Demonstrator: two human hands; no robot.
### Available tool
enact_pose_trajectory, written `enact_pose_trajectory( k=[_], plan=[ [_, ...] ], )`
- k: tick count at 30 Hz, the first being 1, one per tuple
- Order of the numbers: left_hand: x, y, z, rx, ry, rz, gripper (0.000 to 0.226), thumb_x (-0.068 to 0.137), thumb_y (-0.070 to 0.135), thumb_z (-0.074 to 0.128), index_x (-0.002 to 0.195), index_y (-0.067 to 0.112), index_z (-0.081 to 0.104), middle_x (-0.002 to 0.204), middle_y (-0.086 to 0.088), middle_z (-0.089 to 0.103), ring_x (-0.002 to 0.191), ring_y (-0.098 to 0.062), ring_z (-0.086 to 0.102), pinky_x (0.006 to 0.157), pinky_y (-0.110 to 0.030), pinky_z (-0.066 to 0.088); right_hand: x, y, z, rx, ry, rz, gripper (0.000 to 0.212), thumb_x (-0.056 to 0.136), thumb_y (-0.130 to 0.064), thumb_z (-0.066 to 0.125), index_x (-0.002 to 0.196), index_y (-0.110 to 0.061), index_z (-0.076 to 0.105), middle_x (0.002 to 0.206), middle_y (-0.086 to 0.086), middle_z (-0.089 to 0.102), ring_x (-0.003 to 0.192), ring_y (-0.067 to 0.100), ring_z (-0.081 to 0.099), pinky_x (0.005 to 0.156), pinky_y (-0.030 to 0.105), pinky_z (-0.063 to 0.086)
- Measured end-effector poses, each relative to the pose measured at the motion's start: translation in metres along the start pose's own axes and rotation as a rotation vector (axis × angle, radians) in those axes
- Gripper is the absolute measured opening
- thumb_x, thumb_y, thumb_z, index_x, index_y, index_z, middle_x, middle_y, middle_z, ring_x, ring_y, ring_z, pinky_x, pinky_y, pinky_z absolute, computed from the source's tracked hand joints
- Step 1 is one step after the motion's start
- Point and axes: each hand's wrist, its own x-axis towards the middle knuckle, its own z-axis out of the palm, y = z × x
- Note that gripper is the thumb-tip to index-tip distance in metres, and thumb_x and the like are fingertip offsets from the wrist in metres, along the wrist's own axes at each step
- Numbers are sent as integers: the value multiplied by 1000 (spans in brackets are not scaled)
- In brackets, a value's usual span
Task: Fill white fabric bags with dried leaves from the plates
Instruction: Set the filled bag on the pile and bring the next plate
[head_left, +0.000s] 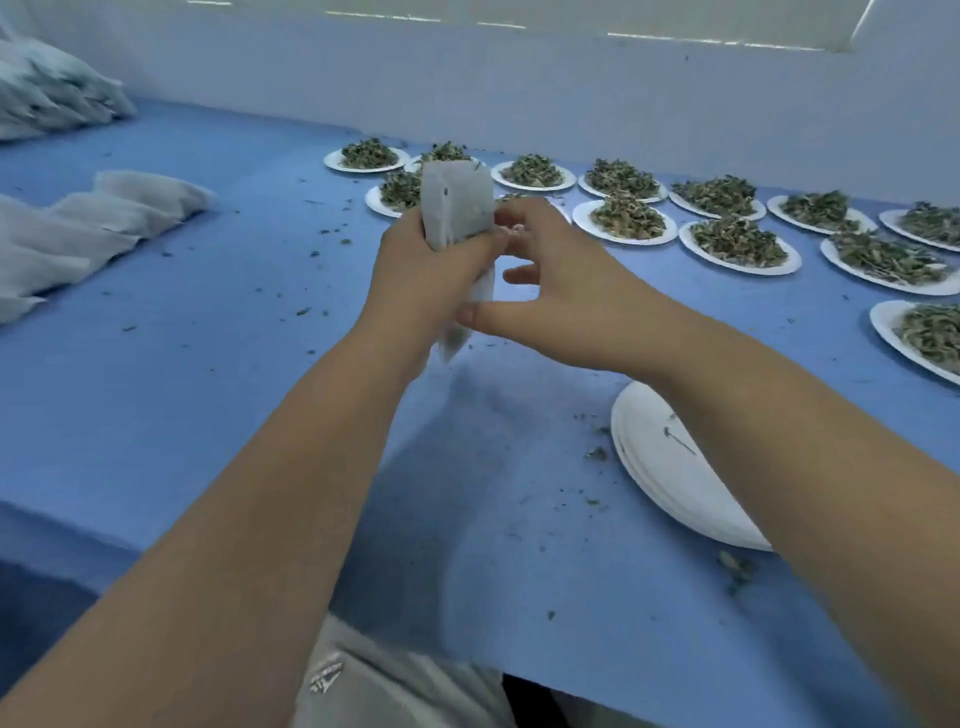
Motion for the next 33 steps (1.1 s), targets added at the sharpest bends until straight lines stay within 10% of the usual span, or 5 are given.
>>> enact_pose_trajectory(
  k=[4,13,19,29,33],
  plan=[
    [3,4,-71,-233,41,-58,36,85,19,72,120,10,65,104,-10,76,93,-29,75,72,-41,60,51,-38,64,156,-67,-19,56,84,-30,76,130,-29,44,107,-13,70,89,3,71,56,21,54],
    [27,-14,-218,-365,410,76,57,81,41,64,129,12,57,132,-6,63,122,-18,61,102,-38,50,163,-101,175,345,-33,6,54,71,-33,75,118,-30,47,107,-2,72,96,17,72,88,48,60],
    [46,-49,-256,-30,895,74,9,90,18,47,82,22,49,77,10,56,75,-13,54,73,-37,47,256,-142,236,270,36,-48,38,75,-28,70,109,-25,53,100,-6,65,93,14,67,66,28,54],
    [52,-60,-249,301,651,5,8,83,23,40,80,21,46,76,5,55,71,-19,54,60,-40,48,356,-151,295,-189,-33,-83,21,85,-21,60,73,-17,42,71,-2,41,75,22,44,54,26,33],
    [54,-62,-248,362,664,6,7,84,25,42,81,23,48,76,6,58,71,-16,56,60,-36,45,347,-140,290,-133,42,-101,43,88,-34,60,127,-15,57,117,1,61,109,24,58,83,29,46]
  ],
)
